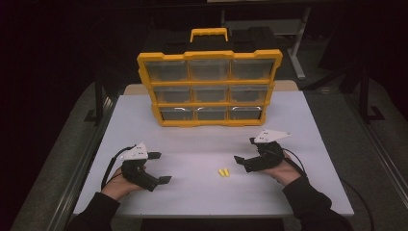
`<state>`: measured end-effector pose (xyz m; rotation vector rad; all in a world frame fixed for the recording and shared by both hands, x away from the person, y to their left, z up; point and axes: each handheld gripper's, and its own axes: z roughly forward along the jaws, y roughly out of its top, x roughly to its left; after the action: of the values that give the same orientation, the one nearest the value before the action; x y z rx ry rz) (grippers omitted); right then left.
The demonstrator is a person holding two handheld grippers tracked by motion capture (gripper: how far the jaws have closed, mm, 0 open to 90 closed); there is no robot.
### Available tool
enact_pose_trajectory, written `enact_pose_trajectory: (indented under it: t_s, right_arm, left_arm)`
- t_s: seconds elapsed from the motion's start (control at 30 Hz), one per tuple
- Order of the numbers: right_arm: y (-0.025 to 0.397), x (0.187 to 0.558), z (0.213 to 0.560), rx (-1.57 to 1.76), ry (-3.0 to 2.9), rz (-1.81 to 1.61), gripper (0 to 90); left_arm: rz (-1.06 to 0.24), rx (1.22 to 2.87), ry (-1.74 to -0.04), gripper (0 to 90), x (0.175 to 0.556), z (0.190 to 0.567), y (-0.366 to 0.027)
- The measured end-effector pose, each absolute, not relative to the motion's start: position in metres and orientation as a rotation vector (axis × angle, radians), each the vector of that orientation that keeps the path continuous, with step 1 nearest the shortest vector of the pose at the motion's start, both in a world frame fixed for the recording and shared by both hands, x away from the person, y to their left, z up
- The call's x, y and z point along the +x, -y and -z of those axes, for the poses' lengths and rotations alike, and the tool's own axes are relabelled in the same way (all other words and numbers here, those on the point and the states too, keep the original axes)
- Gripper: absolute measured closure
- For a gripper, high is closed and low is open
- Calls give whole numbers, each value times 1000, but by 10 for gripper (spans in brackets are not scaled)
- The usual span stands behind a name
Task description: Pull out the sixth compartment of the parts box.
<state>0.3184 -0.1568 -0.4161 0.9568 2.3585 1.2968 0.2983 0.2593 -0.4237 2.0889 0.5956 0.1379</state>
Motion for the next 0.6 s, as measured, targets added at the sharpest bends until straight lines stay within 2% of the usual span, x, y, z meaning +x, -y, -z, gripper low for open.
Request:
enact_pose_trajectory:
  t_s: [0.6]
  right_arm:
    - [148, 327, 416, 936, -2369, -1303, 88]
  left_arm:
    - [-127, 2087, -589, 0, 299, 423, -258]
